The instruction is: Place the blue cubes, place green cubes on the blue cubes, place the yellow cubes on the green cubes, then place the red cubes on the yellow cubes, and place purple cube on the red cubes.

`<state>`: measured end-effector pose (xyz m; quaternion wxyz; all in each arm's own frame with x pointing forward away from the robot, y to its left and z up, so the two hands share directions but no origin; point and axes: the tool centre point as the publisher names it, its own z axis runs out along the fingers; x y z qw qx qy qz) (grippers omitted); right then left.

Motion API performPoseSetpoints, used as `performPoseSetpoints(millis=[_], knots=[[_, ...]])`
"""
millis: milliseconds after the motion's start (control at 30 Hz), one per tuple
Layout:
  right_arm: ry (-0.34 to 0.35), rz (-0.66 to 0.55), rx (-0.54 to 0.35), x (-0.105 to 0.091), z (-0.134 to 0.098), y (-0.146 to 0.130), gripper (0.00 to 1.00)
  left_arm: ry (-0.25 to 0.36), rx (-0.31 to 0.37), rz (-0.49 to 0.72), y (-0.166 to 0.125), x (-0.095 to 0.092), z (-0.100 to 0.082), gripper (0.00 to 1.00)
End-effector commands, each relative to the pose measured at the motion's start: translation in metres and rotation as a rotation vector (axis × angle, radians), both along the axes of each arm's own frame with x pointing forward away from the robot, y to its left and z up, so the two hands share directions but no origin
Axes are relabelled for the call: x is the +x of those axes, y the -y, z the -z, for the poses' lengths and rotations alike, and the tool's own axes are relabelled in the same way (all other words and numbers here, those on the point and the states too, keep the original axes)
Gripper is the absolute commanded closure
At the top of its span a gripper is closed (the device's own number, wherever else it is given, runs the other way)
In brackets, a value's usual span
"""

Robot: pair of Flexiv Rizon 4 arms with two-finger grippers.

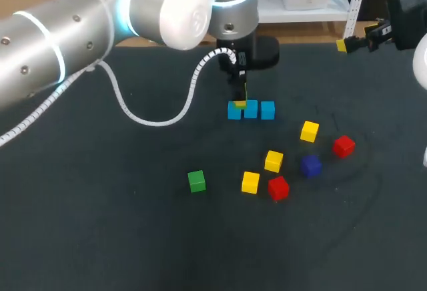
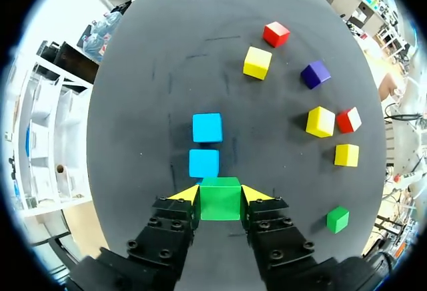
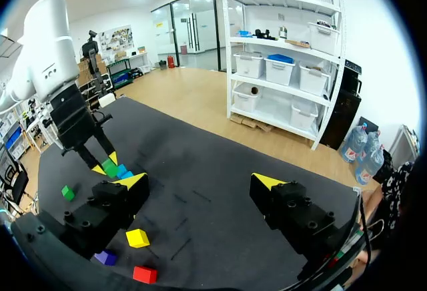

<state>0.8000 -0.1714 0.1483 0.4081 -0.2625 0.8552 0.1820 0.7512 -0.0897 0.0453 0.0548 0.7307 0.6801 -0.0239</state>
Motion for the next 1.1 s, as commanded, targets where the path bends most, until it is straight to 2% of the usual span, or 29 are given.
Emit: performPoseSetpoints(millis=[33, 200, 300, 733, 1100], knots=[[0.001, -0.004, 0.004, 0.000, 0.001, 0.001, 0.00, -0.033, 0.009, 0.008, 0.006, 0.007, 0.002, 1.00], [0.001, -0.004, 0.004, 0.000, 0.001, 0.001, 0.00, -0.038, 0.009, 0.012, 0.008, 0.006, 0.005, 1.00], [0.001, -0.004, 0.004, 0.000, 0.001, 0.001, 0.00, -0.046, 0.019, 0.005, 0.007, 0.007, 0.008, 0.88], [0.001, -0.004, 0.004, 0.000, 0.001, 0.001, 0.00, -0.044, 0.023, -0.029, 0.002, 0.016, 0.012, 0.81], [0.001, -0.004, 0.004, 0.000, 0.001, 0.001, 0.00, -0.052, 0.014, -0.040, 0.002, 0.018, 0.013, 0.70]])
